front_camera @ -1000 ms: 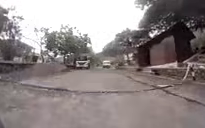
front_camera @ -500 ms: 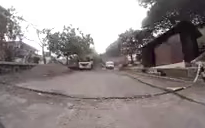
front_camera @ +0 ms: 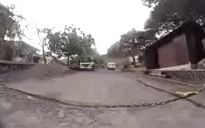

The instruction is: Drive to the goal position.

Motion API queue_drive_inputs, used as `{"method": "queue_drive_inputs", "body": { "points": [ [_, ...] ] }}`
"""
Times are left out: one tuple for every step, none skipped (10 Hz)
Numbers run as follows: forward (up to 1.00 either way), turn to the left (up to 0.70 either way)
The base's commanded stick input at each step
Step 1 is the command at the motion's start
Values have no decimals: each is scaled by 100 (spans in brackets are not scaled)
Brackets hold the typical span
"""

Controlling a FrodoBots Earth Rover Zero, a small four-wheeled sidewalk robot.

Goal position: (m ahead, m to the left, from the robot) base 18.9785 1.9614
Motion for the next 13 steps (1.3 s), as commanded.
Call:
{"method": "queue_drive_inputs", "body": {
  "points": [
    [70, 0],
    [70, 0],
    [70, 0],
    [70, 0],
    [70, 0],
    [70, 0],
    [70, 0],
    [70, 0],
    [70, 0],
    [70, 0],
    [70, 0],
    [70, 0],
    [70, 0]
  ]
}}
